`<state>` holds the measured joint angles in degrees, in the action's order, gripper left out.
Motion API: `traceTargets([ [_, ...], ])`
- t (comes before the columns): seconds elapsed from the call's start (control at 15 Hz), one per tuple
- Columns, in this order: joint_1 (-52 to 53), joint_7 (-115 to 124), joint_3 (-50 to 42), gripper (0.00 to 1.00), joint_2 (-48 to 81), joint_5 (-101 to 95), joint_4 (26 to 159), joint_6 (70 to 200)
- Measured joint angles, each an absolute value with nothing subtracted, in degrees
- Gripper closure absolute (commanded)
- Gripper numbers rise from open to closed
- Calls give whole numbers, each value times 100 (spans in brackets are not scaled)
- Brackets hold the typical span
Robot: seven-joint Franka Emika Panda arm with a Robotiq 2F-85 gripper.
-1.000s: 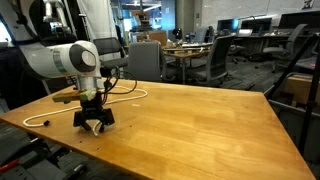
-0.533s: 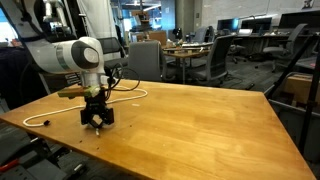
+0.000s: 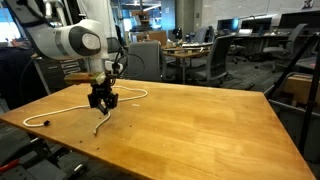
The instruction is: Form a loose knot using the white rope
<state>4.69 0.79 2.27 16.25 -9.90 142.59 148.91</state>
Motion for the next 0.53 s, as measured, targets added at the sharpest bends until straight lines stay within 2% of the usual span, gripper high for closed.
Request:
traceTargets([
  [0.07,411,-88,257,88,1508,-824,14272,14871],
  [0.13,360,-221,285,53,1414,-712,14285,14841],
  [0.4,295,-547,345,24,1340,-460,14341,14916],
  [0.53,6,-1384,681,9,1294,245,14496,15213],
])
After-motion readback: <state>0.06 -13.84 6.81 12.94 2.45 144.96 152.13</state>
